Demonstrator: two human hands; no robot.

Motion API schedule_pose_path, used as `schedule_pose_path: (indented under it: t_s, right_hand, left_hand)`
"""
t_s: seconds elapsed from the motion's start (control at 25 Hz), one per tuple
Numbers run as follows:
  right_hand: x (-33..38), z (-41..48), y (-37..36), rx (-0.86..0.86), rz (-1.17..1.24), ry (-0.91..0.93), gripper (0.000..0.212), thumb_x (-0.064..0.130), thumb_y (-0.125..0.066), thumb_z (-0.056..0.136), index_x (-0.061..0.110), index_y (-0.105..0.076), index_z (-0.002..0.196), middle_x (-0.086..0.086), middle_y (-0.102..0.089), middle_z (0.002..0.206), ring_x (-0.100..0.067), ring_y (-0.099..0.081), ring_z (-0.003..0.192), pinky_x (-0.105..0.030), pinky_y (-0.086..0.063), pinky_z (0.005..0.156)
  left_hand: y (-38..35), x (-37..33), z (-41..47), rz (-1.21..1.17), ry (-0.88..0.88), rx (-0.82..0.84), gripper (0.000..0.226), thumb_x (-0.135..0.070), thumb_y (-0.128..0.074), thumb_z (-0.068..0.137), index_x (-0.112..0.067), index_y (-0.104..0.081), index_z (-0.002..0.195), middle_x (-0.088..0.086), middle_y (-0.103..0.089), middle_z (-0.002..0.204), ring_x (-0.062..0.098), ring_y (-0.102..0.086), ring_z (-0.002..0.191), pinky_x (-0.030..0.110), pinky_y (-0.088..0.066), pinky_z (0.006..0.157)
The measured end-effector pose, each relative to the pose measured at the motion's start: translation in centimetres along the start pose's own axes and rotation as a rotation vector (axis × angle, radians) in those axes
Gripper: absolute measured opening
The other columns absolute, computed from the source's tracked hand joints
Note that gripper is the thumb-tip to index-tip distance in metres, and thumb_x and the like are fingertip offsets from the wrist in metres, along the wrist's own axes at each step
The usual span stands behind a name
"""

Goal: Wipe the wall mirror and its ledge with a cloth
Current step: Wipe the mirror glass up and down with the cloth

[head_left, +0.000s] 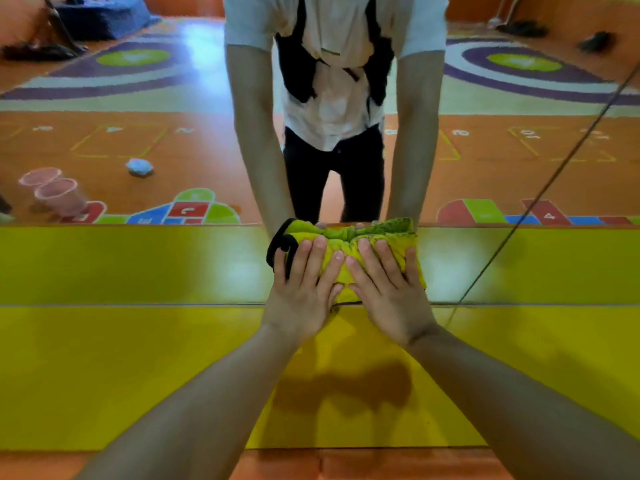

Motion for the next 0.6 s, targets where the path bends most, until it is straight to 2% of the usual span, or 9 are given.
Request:
schedule_pose_path:
  t_s: [0.28,0.44,0.6]
  right_hand:
    - [0.4,-2.4,-1.1,-0.015,-0.039,0.057,0.080,0.030,-0.068,0.099,0.019,-0.020,0.163,-0.006,-0.015,0.170,-0.027,-0.010,0.158,-0.059,-0.013,0.125]
    - [0.6,-2.9,-1.3,-0.012,-0.063,0.048,0.068,0.046,-0.051,0.106,0.020,-0.023,0.162,-0.007,-0.019,0.169,-0.026,-0.010,0.158,-0.058,-0.017,0.123]
    - [0.1,-3.0,-1.6,0.033,-0.134,0.102,0.083,0.059,-0.052,0.100,0.019,-0.016,0.163,-0.009,-0.008,0.171,-0.028,-0.006,0.158,-0.058,-0.012,0.123]
  left_hand:
    - [-1.7,-0.4,-2.9,0.045,-0.046,0.036,0.083,-0.050,-0.043,0.106,-0.010,0.002,0.163,0.022,0.015,0.168,0.039,0.010,0.157,0.065,-0.001,0.124]
    - [-1.4,-0.9,-3.1,-0.015,-0.028,0.041,0.086,-0.054,-0.044,0.103,-0.011,-0.001,0.164,0.020,0.011,0.169,0.038,0.006,0.157,0.065,-0.005,0.124]
    - [-1.6,-1.0,-2.9,0.040,-0.033,0.054,0.089,-0.060,-0.039,0.101,-0.011,0.001,0.164,0.020,0.010,0.170,0.038,0.006,0.158,0.065,-0.005,0.124]
Point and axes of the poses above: each hand's wrist, its own z-axis towards the middle knuckle, its own y-axis out of the back of the hand, x = y × z, the point moved 2 cm from there along z, towards the middle knuckle
